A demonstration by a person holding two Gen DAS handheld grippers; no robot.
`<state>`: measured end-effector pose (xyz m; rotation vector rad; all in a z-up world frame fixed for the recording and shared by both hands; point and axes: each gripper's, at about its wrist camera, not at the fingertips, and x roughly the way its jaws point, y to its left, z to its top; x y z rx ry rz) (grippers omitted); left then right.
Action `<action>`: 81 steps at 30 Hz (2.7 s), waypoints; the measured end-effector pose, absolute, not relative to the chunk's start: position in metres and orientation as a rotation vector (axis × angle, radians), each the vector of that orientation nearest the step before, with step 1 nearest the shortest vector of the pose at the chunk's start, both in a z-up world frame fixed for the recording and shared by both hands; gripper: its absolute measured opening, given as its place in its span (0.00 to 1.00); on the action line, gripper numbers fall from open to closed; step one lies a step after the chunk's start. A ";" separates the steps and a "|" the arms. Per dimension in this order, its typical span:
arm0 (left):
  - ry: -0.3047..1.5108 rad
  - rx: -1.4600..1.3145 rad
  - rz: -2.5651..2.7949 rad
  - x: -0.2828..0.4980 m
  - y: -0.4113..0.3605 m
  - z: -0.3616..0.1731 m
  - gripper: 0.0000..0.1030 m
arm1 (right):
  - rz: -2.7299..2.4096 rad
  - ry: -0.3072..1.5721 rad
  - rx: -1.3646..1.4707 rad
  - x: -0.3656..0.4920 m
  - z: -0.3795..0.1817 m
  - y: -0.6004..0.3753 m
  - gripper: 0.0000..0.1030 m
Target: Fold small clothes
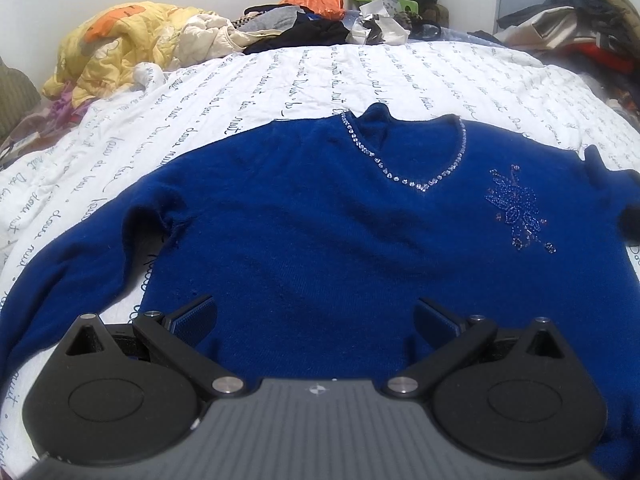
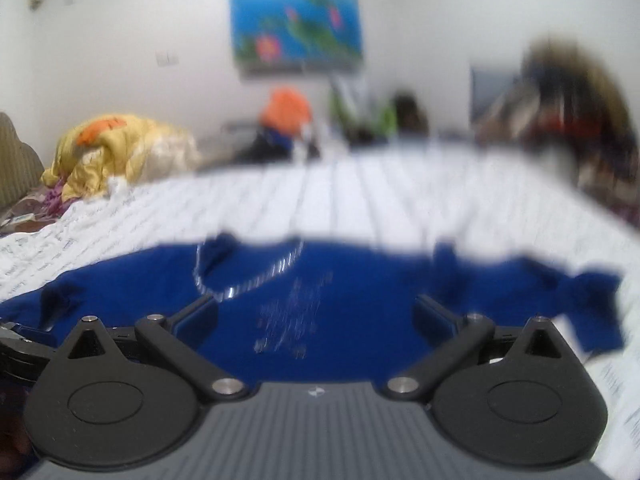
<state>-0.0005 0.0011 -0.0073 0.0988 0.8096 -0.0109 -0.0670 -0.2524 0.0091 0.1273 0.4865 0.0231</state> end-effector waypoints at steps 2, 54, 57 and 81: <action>0.812 0.094 -0.014 0.000 0.001 -0.007 1.00 | 0.031 0.564 0.139 -0.059 -0.002 -0.256 1.00; 0.828 0.119 -0.014 0.005 -0.012 -0.010 1.00 | 0.029 0.564 -0.044 -0.064 -0.017 -0.238 1.00; 0.827 0.129 -0.019 0.004 -0.015 -0.010 1.00 | 0.030 0.561 -0.044 -0.064 -0.018 -0.238 1.00; 0.833 0.156 -0.029 0.007 -0.031 -0.010 1.00 | 0.012 0.547 -0.060 -0.069 -0.017 -0.246 1.00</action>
